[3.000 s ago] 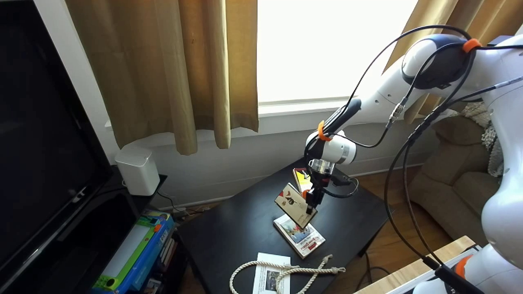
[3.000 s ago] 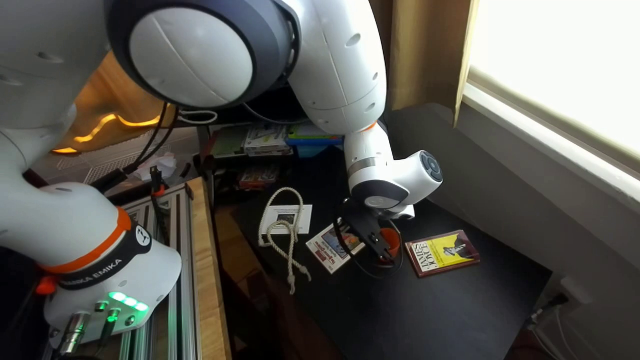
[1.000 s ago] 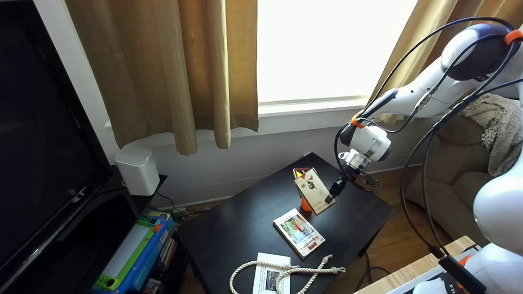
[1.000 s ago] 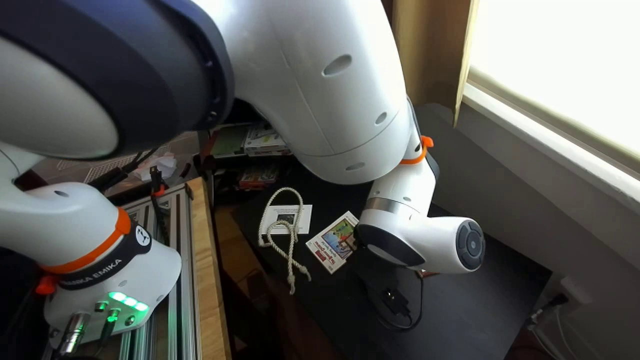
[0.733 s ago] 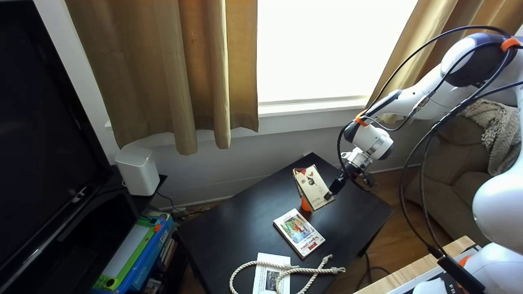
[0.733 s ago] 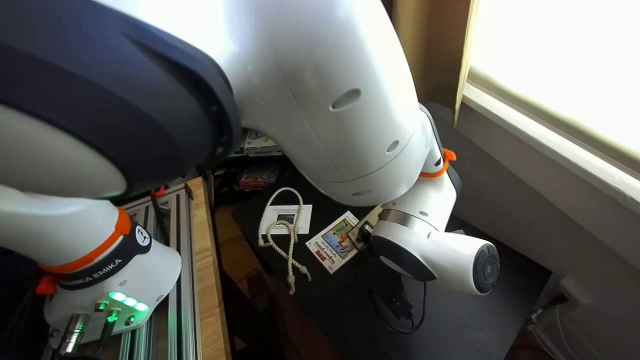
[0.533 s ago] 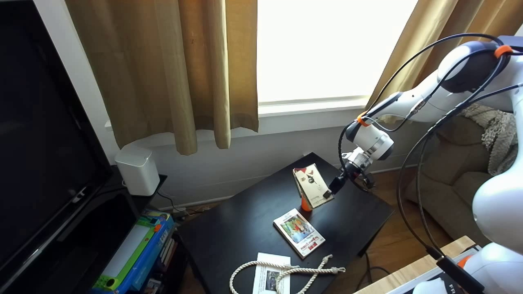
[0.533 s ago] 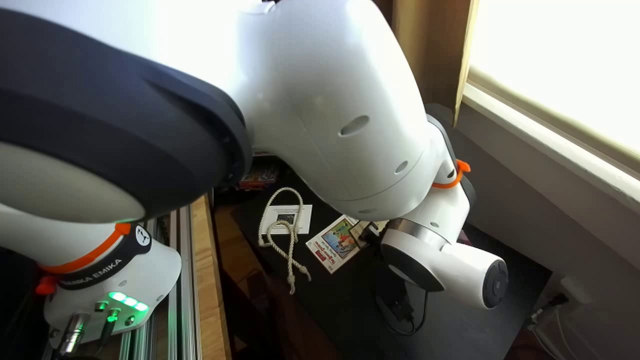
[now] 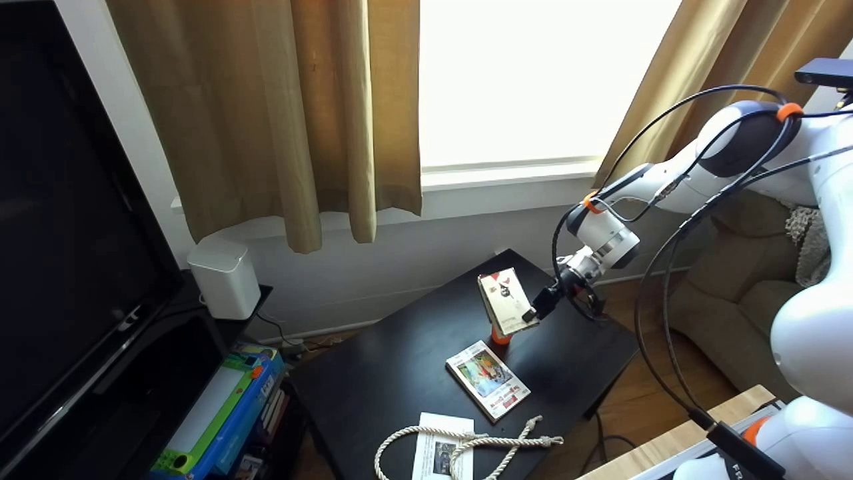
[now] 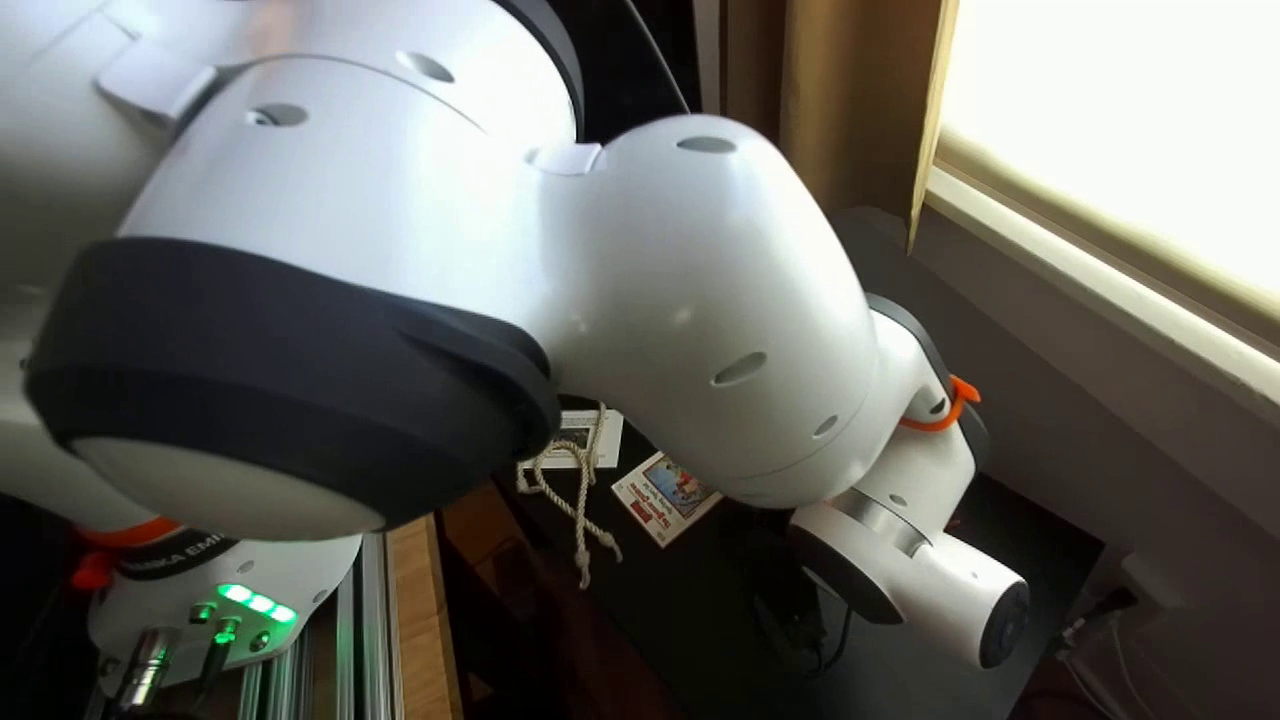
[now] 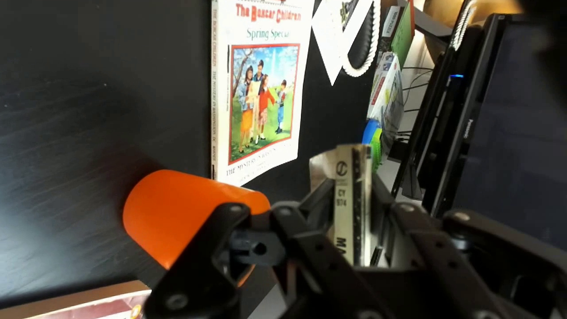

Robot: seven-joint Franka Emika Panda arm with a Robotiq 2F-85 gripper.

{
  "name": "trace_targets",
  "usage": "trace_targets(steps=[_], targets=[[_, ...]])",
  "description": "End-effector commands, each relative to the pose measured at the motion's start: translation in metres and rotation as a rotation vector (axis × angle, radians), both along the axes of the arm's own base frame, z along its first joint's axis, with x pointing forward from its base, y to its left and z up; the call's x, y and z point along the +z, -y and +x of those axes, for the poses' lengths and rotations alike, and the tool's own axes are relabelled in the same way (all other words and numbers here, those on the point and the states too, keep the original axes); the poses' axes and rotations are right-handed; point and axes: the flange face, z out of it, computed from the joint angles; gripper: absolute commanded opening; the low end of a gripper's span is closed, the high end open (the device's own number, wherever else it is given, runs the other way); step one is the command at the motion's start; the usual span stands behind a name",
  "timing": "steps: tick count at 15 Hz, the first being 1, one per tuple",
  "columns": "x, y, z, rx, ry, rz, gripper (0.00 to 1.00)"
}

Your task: Move the orange cup to the right then put the book on top

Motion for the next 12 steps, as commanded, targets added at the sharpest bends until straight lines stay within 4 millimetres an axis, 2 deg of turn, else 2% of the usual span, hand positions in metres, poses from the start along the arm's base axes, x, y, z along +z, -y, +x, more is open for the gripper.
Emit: trace_targets(steps=[1, 6, 12], targets=[[-0.017, 0.007, 0.002, -0.042, -0.059, 0.05, 0.05], [-0.031, 0.012, -0.002, -0.066, -0.12, 0.092, 0.05], [-0.048, 0.009, -0.001, -0.08, -0.188, 0.142, 0.05]])
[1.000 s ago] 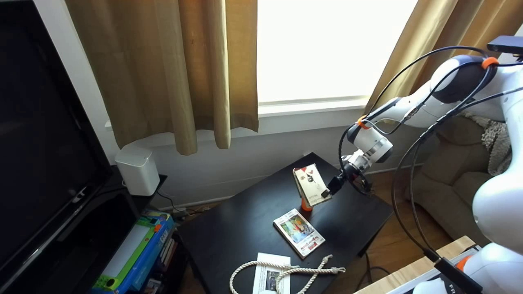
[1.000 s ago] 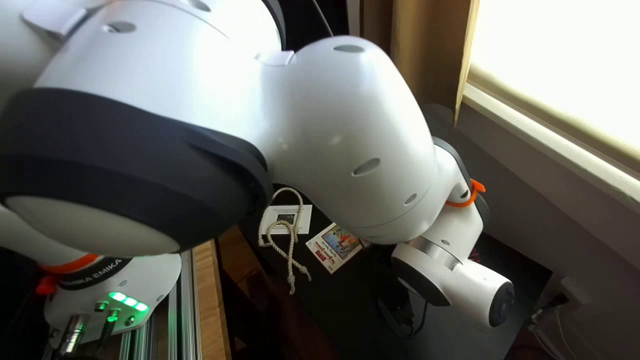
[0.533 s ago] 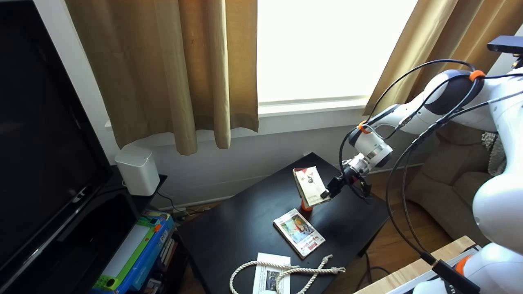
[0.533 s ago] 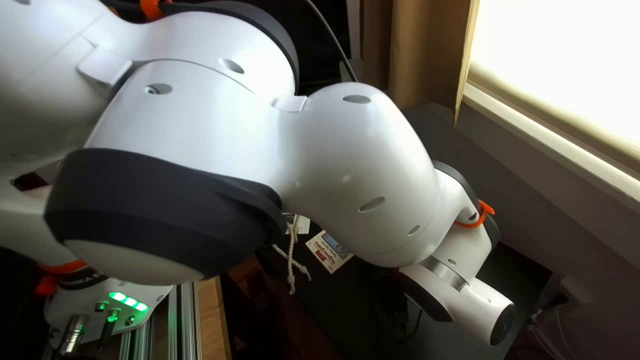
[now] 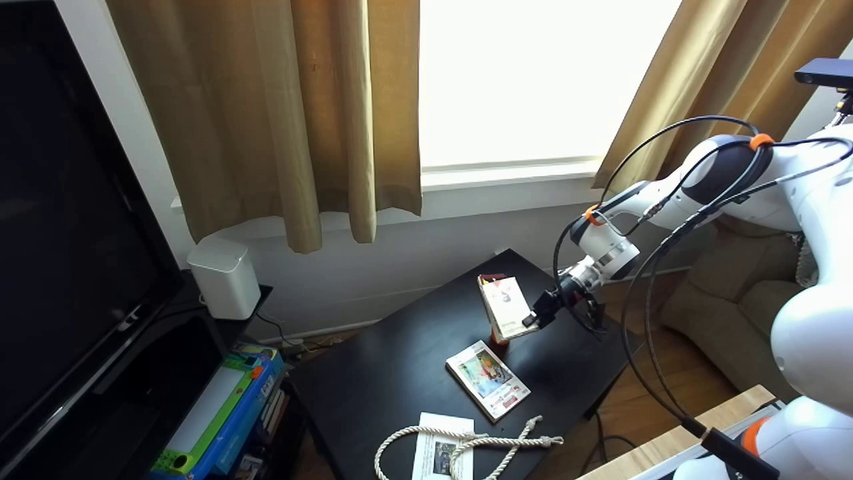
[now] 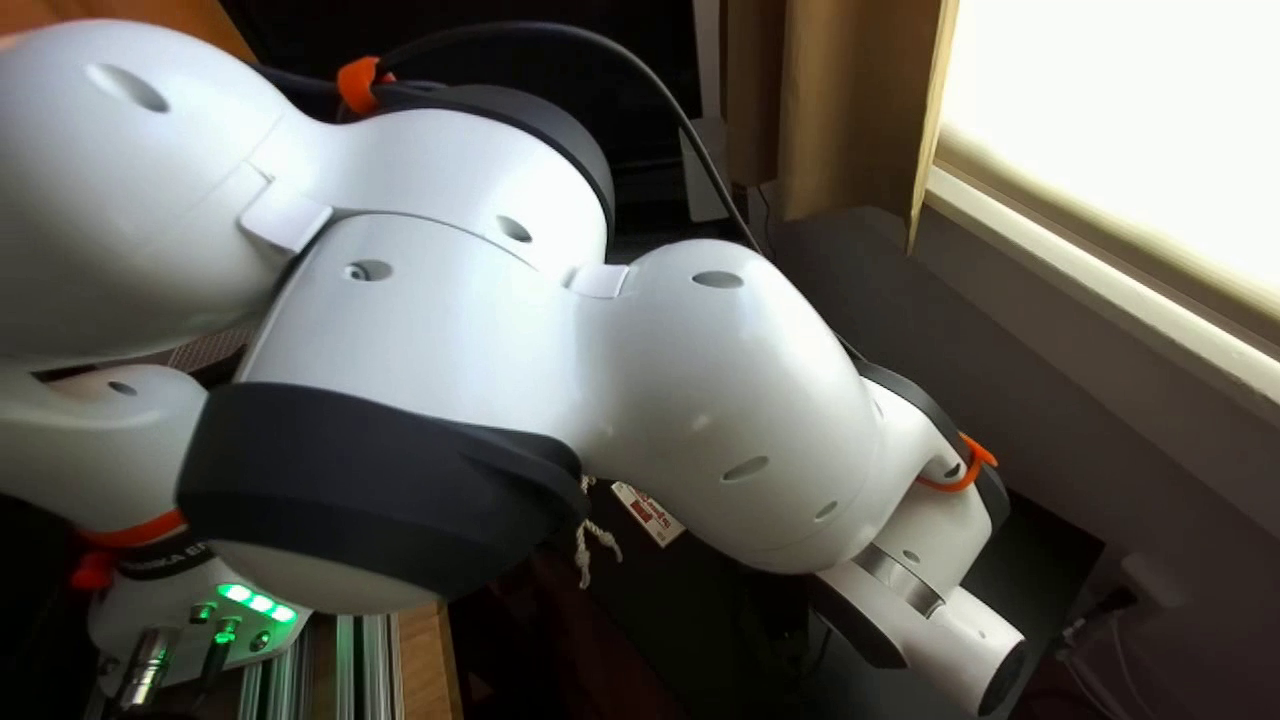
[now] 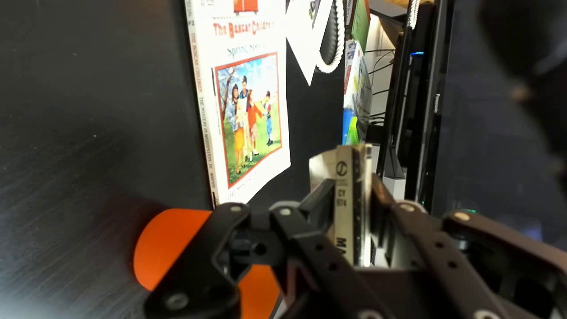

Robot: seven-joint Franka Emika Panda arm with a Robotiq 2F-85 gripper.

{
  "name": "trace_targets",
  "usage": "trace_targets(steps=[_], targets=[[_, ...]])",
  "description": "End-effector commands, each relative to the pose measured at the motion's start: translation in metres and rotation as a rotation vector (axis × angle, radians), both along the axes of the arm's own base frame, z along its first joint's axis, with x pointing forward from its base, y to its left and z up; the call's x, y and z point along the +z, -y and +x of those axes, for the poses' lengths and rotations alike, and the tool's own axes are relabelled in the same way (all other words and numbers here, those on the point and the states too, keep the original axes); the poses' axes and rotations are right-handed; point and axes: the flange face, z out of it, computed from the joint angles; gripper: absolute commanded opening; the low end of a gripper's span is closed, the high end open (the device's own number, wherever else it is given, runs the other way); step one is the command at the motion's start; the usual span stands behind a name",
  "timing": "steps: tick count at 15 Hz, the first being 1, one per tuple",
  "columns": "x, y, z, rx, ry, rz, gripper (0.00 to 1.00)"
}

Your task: Move the orange cup to the right then put the book on top

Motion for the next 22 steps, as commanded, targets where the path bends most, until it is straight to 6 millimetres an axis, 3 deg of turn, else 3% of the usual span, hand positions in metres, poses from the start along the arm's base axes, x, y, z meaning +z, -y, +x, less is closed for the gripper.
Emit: trace_targets(steps=[1, 22], targets=[[-0.014, -0.001, 0.004, -0.019, -0.055, 0.035, 0.05], [-0.035, 0.005, 0.005, -0.052, -0.143, 0.03, 0.05]])
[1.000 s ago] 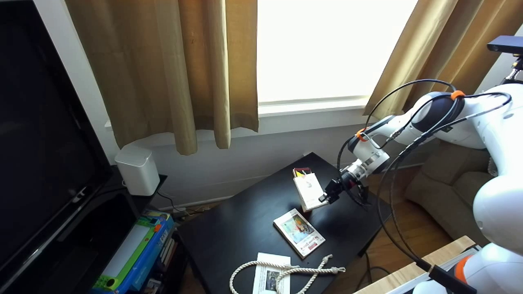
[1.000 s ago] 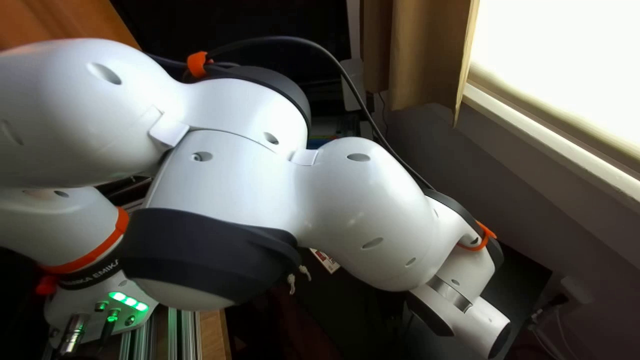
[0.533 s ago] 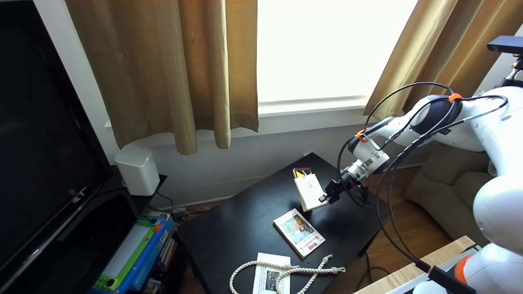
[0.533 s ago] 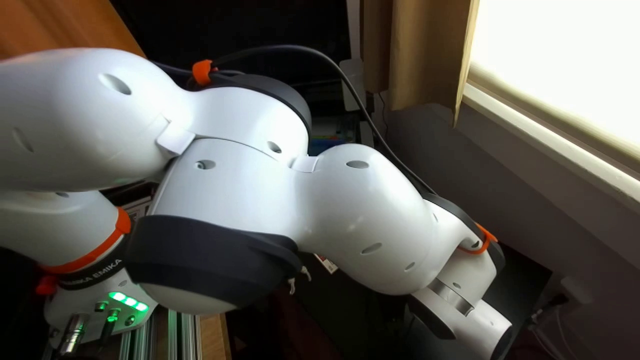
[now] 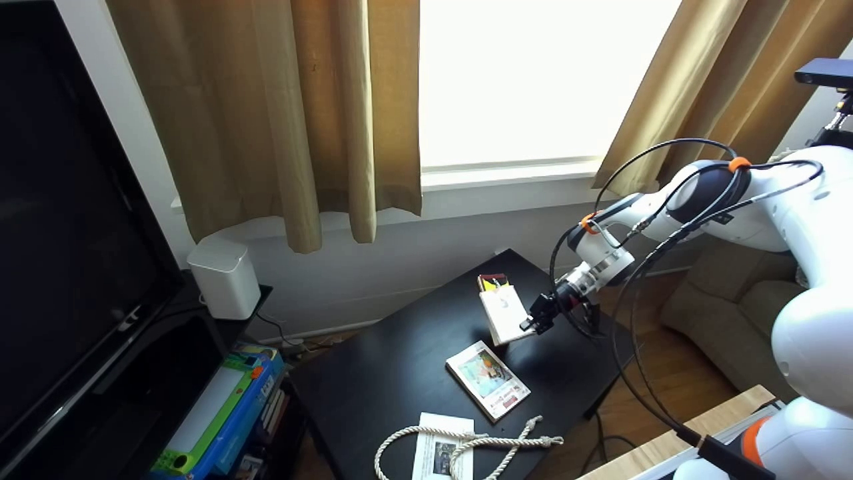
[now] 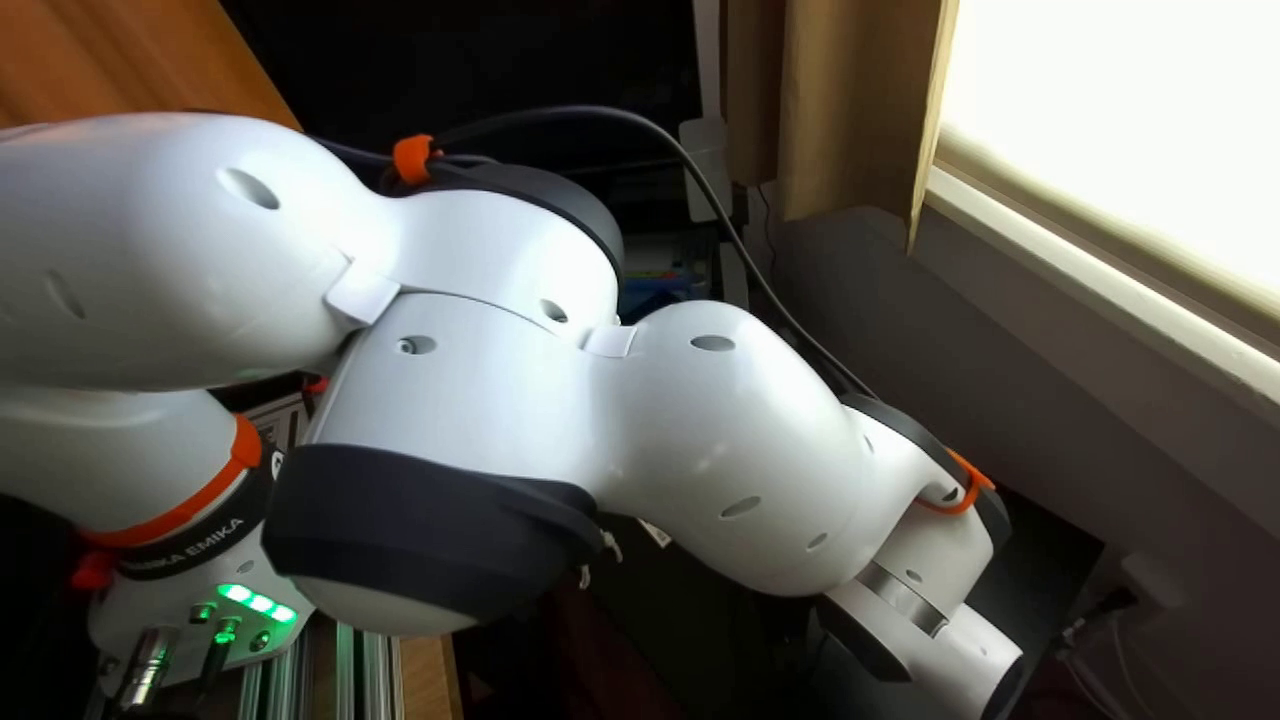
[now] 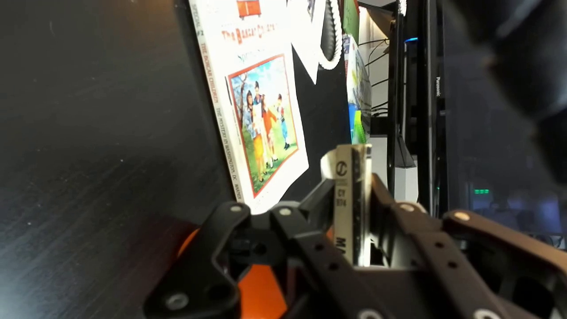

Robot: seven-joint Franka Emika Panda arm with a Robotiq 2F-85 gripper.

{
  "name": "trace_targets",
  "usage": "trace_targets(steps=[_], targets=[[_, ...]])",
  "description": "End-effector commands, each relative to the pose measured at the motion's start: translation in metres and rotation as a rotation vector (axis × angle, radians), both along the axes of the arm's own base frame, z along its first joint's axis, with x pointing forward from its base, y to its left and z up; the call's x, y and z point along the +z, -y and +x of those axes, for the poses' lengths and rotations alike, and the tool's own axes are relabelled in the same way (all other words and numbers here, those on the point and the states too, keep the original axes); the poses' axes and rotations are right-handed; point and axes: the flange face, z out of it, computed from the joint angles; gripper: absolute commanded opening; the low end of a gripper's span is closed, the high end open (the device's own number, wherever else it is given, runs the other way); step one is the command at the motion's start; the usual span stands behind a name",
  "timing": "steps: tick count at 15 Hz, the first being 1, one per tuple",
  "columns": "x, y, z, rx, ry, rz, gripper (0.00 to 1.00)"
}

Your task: Move the orange cup to the right then put the book on top

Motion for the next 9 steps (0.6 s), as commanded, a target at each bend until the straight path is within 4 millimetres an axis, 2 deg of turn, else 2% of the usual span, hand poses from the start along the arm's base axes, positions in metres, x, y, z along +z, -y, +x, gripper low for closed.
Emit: trace_targets(steps=[1, 9], targets=[[-0.008, 0.0019, -0.001, -0.017, -0.027, 0.024, 0.05], [-0.0132, 0.0043, -0.0045, -0.03, -0.038, 0.032, 0.05]])
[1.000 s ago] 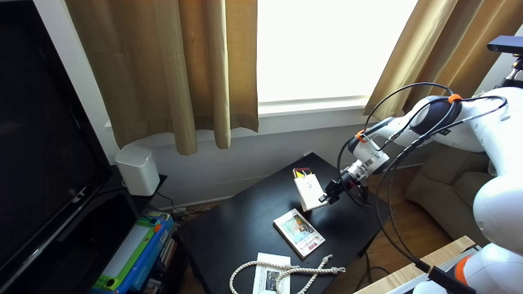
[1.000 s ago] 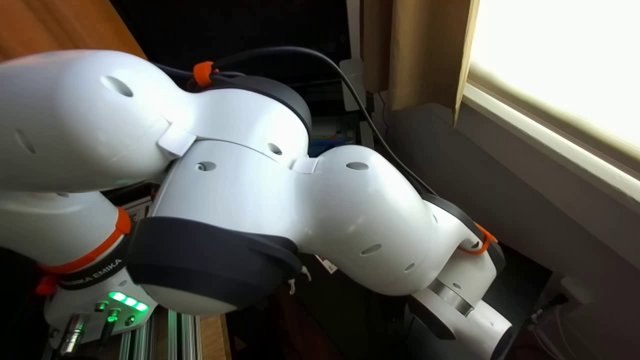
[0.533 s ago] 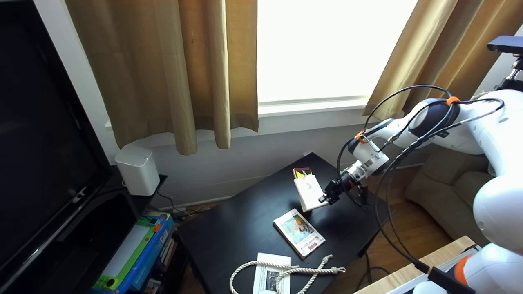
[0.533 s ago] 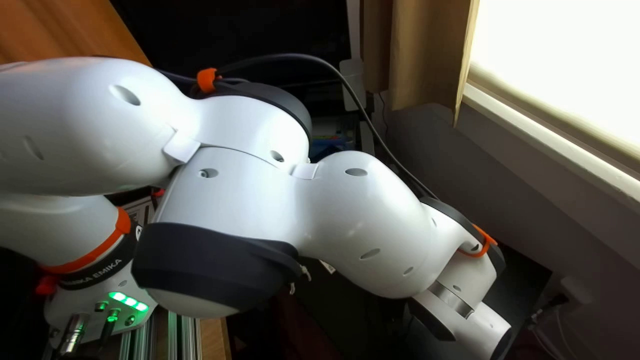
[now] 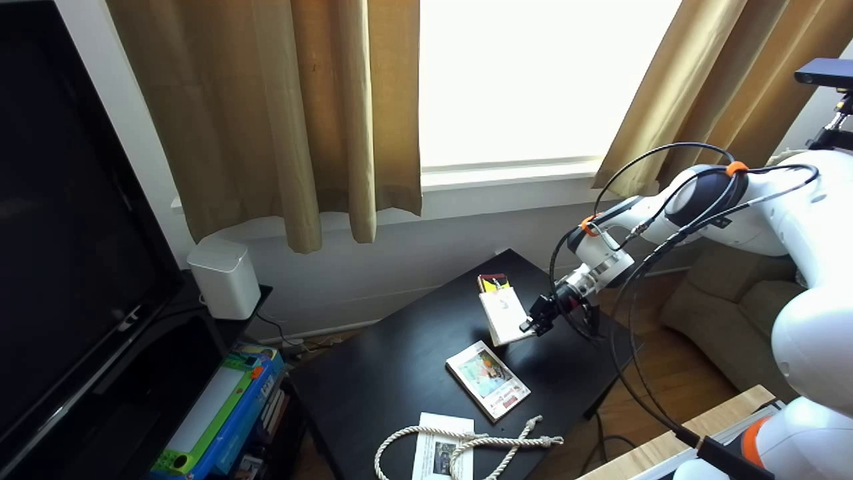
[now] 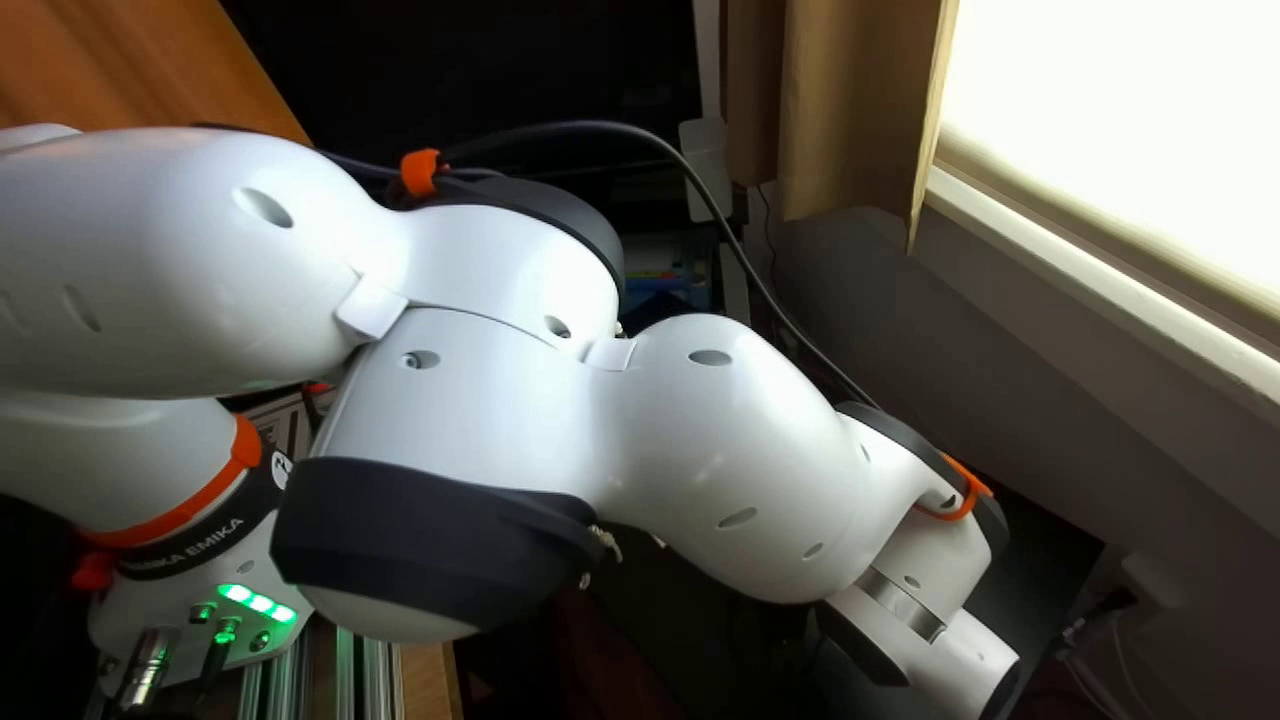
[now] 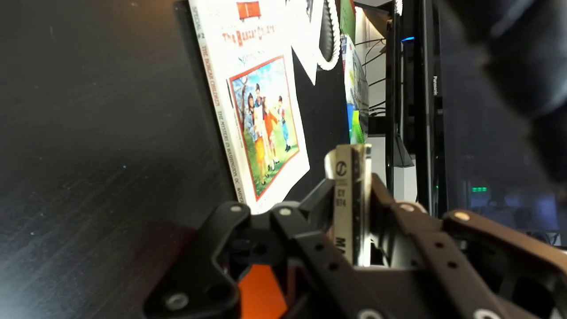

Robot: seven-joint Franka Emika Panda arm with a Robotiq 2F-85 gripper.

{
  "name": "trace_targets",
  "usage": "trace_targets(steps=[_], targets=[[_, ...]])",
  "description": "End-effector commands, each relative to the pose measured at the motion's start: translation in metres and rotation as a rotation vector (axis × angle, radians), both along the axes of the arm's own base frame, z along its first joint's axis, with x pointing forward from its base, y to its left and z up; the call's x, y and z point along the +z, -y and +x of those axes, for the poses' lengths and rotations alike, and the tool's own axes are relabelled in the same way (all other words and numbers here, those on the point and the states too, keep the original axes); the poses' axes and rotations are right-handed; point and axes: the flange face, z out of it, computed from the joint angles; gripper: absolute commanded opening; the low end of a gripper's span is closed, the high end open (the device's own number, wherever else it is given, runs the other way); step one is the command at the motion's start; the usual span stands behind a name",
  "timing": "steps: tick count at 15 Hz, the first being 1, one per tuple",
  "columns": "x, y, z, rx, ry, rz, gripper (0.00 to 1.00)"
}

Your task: Move the orange cup to the right then put the book on top

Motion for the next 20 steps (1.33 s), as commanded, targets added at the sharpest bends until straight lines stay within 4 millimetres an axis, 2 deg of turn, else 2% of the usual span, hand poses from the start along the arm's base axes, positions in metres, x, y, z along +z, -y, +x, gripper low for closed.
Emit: trace_targets(steps=[1, 3, 6, 8, 9, 11, 13, 15, 20], targets=[[-0.008, 0.005, -0.004, -0.027, -0.028, 0.021, 0.05], [-0.008, 0.005, -0.005, -0.028, -0.031, 0.022, 0.24], [-0.009, 0.007, -0.006, -0.034, -0.043, 0.019, 0.29], [-0.01, 0.009, -0.008, -0.038, -0.051, 0.017, 0.43], [-0.01, 0.009, -0.008, -0.039, -0.055, 0.016, 0.42], [-0.01, 0.011, -0.009, -0.042, -0.062, 0.013, 0.61], [-0.011, 0.011, -0.01, -0.043, -0.069, 0.009, 0.86], [-0.01, 0.012, -0.011, -0.043, -0.074, 0.007, 0.99], [-0.004, 0.016, -0.013, -0.042, -0.089, -0.019, 1.0]])
